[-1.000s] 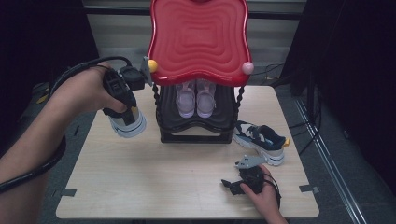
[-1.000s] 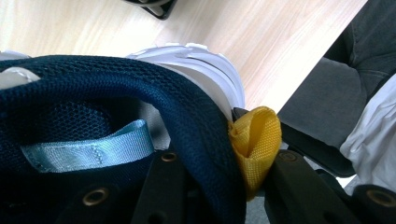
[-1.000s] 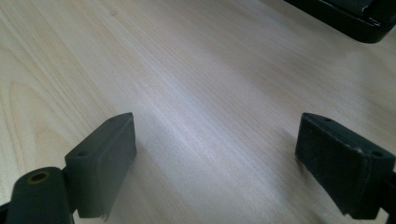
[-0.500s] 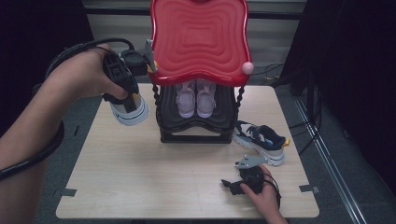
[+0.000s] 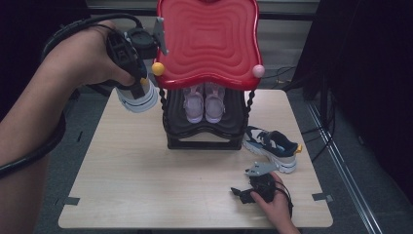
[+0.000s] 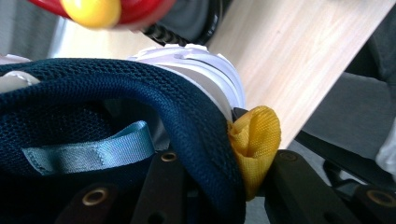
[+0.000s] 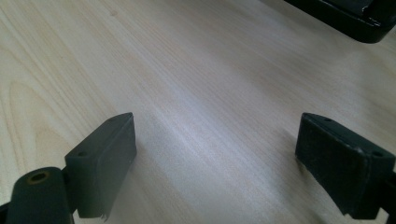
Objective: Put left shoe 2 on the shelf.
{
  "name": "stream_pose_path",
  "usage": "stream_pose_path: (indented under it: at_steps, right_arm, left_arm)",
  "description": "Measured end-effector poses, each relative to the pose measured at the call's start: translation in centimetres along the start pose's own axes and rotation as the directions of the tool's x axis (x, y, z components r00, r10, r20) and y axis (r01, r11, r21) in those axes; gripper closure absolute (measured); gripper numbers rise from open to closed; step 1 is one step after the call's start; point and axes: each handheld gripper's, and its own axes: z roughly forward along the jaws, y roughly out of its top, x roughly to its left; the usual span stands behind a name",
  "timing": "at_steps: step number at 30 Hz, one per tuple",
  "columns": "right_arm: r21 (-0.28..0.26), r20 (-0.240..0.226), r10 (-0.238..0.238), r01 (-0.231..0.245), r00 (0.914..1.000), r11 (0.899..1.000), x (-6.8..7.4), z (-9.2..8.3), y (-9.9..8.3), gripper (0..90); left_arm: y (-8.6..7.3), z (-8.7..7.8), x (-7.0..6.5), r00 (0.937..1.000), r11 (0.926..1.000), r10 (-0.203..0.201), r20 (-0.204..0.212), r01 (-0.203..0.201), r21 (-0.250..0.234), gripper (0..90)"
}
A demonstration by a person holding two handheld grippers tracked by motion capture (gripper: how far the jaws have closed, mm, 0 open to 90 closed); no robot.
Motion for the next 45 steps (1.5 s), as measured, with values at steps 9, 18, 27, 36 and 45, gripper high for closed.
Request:
stream_pose_path:
  at_steps: [9, 18, 27, 36, 45]
  right_arm:
    - [0.0, 0.0, 0.001, -0.001, 1.0, 1.0, 0.0, 0.0, 0.0, 11.9]
    - [0.0, 0.0, 0.0, 0.0, 1.0, 1.0, 0.0, 0.0, 0.0, 11.9]
    - [0.0, 0.001, 0.0, 0.0, 1.0, 1.0, 0.0, 0.0, 0.0, 11.9]
    - [0.001, 0.002, -0.001, 0.001, 1.0, 1.0, 0.0, 0.0, 0.0, 12.0]
    - [0.001, 0.003, 0.0, 0.0, 1.0, 1.0, 0.0, 0.0, 0.0, 11.9]
  left_arm:
    - [1.5, -1.5, -0.5, 0.992, 0.9972, 0.068, -0.106, -0.071, -0.025, 74.8]
    - [3.9, -2.1, -1.2, 0.9787, 0.989, 0.134, -0.156, -0.142, -0.042, 74.7]
    - [6.4, -1.9, -1.3, 0.9652, 0.9793, 0.186, -0.184, -0.197, -0.045, 74.5]
    - [8.6, -1.1, -1.2, 0.9541, 0.9712, 0.226, -0.197, -0.236, -0.032, 74.2]
    - [10.7, -0.3, -0.7, 0.9389, 0.9622, 0.264, -0.22, -0.272, -0.006, 74.2]
